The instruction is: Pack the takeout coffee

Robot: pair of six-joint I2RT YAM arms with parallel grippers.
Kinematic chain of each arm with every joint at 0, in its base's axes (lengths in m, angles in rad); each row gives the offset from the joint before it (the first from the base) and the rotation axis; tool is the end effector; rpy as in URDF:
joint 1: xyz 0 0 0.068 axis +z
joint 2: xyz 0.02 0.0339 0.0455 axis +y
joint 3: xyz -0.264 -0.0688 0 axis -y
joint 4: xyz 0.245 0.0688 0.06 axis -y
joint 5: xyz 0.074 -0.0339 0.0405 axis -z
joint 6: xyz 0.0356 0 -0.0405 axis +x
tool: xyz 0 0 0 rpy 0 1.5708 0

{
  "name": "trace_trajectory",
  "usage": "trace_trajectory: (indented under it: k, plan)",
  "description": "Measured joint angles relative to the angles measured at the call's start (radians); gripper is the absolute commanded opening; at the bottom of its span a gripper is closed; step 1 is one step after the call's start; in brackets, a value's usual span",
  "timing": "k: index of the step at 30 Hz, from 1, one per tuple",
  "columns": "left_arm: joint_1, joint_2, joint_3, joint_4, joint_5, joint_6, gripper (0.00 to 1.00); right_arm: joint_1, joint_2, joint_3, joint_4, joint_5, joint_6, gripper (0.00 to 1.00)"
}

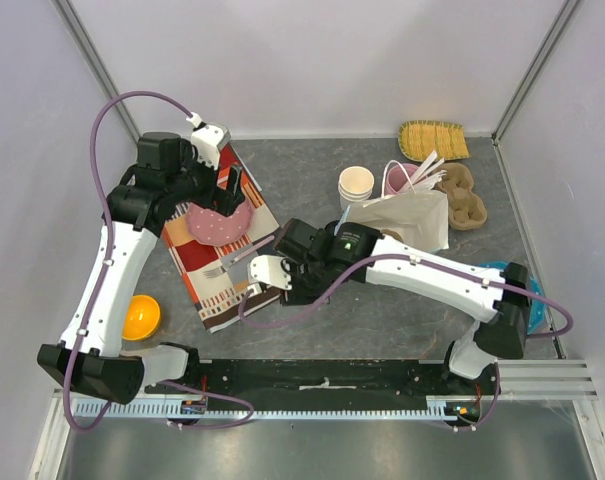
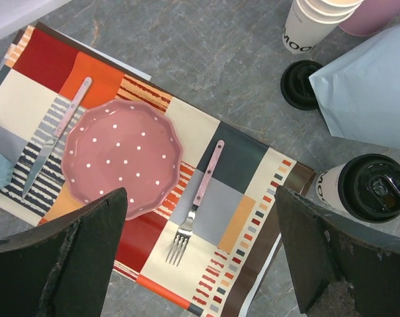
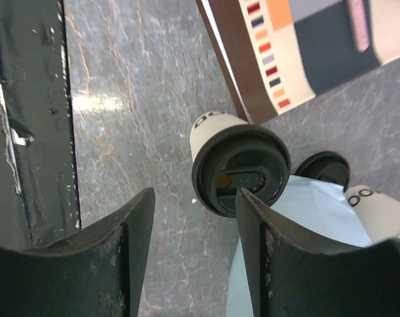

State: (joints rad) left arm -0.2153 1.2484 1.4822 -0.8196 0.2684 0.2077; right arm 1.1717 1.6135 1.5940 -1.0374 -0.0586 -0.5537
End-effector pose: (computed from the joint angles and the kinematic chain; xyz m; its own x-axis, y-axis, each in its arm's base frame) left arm 0.2432 -0.0629 0.4191 -0.4415 0.3001 -0.8456 0.5242 0.8511 0.0284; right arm 0.1268 0.3060 0.3371 0.2017 -0.8725 -0.4449 -0.9699 -0.1145 -0.2151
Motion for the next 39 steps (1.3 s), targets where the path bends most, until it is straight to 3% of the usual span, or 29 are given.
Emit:
trace_trajectory:
  k: [12, 28, 39]
  plan:
    - [0.008, -0.004, -0.04, 0.0, 0.02, 0.0, 0.99, -0.084, 0.072, 0.0, -0.043, -0.013, 0.027, 0.53]
    - [0.011, -0.002, -0.04, -0.001, 0.07, 0.001, 0.98, -0.089, 0.085, -0.068, 0.003, 0.018, 0.002, 0.56]
    - [0.011, 0.002, -0.04, -0.002, 0.083, 0.001, 0.97, -0.095, 0.105, -0.072, 0.015, 0.014, -0.02, 0.52]
